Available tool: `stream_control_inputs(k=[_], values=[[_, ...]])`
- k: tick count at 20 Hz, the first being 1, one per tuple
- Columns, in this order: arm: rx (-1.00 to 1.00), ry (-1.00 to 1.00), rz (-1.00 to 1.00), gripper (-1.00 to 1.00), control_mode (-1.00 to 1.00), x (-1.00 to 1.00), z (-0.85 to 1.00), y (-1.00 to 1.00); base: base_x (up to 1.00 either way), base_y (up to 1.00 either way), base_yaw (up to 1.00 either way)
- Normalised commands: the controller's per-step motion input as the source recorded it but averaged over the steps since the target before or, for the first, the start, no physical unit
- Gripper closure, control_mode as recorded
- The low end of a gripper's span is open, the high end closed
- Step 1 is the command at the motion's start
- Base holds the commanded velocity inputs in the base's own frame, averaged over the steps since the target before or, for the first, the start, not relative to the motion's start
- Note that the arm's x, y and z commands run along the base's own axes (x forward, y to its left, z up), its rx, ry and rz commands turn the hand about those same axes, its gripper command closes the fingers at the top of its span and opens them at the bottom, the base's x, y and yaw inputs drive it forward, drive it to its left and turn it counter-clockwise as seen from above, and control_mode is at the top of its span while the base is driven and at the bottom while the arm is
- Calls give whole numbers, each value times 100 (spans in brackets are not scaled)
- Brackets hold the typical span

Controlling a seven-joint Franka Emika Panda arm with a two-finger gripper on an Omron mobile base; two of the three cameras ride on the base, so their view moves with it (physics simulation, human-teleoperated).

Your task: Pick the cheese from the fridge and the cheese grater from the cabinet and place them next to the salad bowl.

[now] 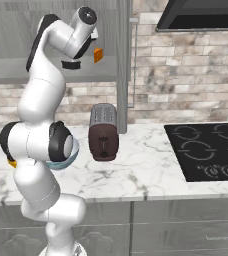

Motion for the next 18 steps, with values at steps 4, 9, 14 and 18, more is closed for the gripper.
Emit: stream_control_inputs(k=[4, 9, 14, 18], values=[[0, -2, 0, 100, -100, -8, 0, 3, 0, 0, 0], [-1, -1, 1, 100, -100, -45, 0, 14, 0, 0, 0], [-6, -2, 5, 100, -100, -84, 0, 37, 0, 0, 0], [-7, -9, 8, 100, -100, -100, 0, 35, 0, 0, 0]])
